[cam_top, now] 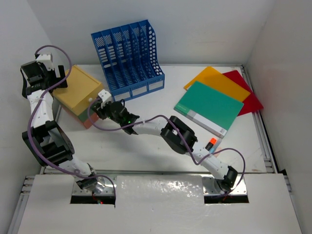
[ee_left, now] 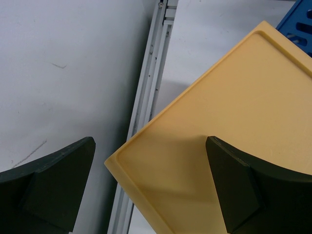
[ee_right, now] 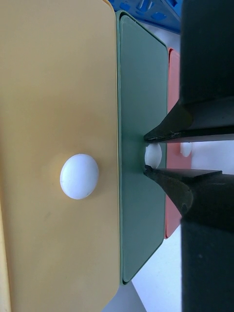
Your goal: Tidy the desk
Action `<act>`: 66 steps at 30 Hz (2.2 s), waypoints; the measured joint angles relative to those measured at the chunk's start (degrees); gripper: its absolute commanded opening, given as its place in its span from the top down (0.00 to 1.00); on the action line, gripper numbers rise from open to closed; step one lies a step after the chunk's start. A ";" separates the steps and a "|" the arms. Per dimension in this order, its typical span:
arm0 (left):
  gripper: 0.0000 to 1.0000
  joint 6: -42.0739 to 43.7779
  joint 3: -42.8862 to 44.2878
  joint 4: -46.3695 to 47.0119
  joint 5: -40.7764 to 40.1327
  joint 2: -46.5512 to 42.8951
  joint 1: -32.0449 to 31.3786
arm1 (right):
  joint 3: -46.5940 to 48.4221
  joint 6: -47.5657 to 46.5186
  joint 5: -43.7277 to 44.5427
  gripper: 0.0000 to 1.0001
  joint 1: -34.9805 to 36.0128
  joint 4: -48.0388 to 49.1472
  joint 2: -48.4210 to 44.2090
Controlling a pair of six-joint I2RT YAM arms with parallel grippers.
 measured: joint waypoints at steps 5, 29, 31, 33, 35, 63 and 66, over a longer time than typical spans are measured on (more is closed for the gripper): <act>0.03 0.00 0.02 0.00 0.00 0.02 0.00 | -0.70 -0.20 0.13 1.00 0.00 0.90 -0.02; 0.03 -0.28 0.35 0.09 -0.57 0.46 0.00 | -46.62 -1.29 -1.84 0.13 1.88 12.17 -27.08; 0.03 -0.28 0.35 0.09 -0.61 0.46 0.00 | -52.30 -1.77 -1.70 0.02 1.88 11.23 -32.15; 0.03 -0.28 0.35 0.11 -0.61 0.46 0.00 | -57.44 -2.62 -1.11 0.01 1.88 7.56 -39.26; 0.03 -0.28 0.35 0.13 -0.57 0.46 0.00 | -59.78 -3.69 0.59 0.01 1.88 -0.07 -47.39; 0.03 -1.33 0.35 0.07 0.04 0.46 0.00 | -86.84 12.00 11.28 0.59 -24.33 -59.28 -77.72; 0.03 -1.33 0.39 0.02 0.09 0.46 0.00 | -85.68 11.15 11.10 0.65 -24.33 -58.49 -75.82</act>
